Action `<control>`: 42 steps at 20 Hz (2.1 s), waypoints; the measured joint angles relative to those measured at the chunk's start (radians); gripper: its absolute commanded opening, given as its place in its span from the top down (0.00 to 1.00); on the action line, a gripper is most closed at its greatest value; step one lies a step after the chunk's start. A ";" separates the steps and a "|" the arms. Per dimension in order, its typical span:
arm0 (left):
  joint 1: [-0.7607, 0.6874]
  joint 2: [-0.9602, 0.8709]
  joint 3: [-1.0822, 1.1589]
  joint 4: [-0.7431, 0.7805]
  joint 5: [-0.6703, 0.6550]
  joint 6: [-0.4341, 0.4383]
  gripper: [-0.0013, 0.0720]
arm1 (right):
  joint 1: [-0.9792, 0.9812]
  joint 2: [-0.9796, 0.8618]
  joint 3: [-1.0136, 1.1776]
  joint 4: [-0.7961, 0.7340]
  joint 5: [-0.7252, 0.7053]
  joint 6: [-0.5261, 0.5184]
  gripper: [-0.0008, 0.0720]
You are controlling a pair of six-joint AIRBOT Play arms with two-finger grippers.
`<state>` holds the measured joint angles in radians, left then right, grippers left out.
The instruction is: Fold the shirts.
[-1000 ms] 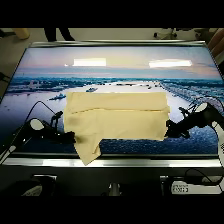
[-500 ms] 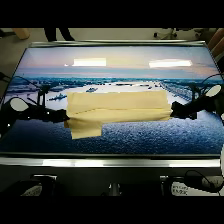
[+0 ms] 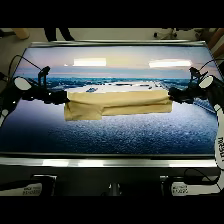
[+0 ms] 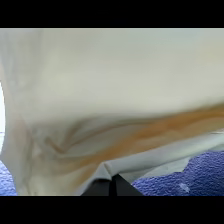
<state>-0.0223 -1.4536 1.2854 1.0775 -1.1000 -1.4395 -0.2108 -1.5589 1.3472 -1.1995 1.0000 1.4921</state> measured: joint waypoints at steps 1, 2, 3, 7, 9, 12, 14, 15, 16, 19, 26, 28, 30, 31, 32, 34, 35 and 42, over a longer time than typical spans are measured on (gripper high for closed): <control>0.001 -0.037 0.033 0.000 0.000 0.000 0.94 | 0.001 -0.018 0.011 0.011 -0.027 0.000 0.96; 0.001 -0.076 0.068 0.001 0.000 0.000 0.94 | 0.001 -0.040 0.023 0.021 -0.051 0.002 0.96; 0.001 -0.110 0.100 0.001 0.000 0.000 0.94 | 0.001 -0.062 0.034 0.028 -0.069 0.002 0.96; 0.001 -0.248 0.218 0.003 0.001 0.000 0.94 | 0.003 -0.149 0.064 0.071 -0.137 0.003 0.96; 0.002 -0.304 0.248 0.003 0.002 -0.004 0.82 | 0.003 -0.190 0.070 0.093 -0.150 0.004 0.79; 0.004 -0.361 0.270 -0.002 -0.015 -0.019 0.19 | 0.001 -0.224 0.076 0.115 -0.154 0.002 0.19; 0.014 -0.368 0.276 -0.007 -0.041 -0.021 0.19 | -0.008 -0.223 0.090 0.121 -0.151 -0.011 0.12; 0.022 -0.362 0.278 -0.008 -0.052 -0.023 0.19 | -0.019 -0.220 0.096 0.119 -0.151 -0.018 0.12; 0.028 -0.352 0.279 -0.008 -0.065 -0.024 0.20 | -0.032 -0.219 0.100 0.116 -0.150 -0.017 0.11; 0.026 -0.301 0.282 -0.016 -0.092 -0.025 0.27 | -0.056 -0.241 0.107 0.126 -0.130 0.005 0.11; -0.080 -0.206 0.283 -0.031 -0.098 -0.025 0.40 | -0.047 -0.322 0.109 0.290 -0.039 0.029 0.96; -0.129 -0.208 0.283 -0.047 -0.072 -0.026 0.94 | -0.037 -0.314 0.109 0.321 -0.003 0.011 0.96; -0.183 -0.225 0.283 -0.076 -0.013 -0.031 0.94 | -0.034 -0.264 0.111 0.382 0.020 -0.034 0.96; -0.212 -0.240 0.283 -0.101 0.027 -0.034 0.94 | -0.032 -0.226 0.111 0.405 0.023 -0.051 0.96; -0.243 -0.260 0.283 -0.137 0.066 -0.036 0.94 | -0.031 -0.188 0.111 0.410 0.040 -0.063 0.96; -0.311 -0.316 0.283 -0.232 0.145 -0.043 0.94 | -0.031 -0.086 0.112 0.438 0.077 -0.076 0.96; -0.347 -0.348 0.283 -0.285 0.187 -0.046 0.94 | -0.031 -0.041 0.112 0.440 0.112 -0.075 0.96; -0.610 -0.523 0.300 -0.610 0.441 -0.053 0.94 | -0.030 0.240 0.112 0.452 0.420 0.024 0.96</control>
<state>-0.6327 -1.9766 1.5856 0.4675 -0.6590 -1.4921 -0.2409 -1.3193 1.4590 -0.7479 1.4197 1.5158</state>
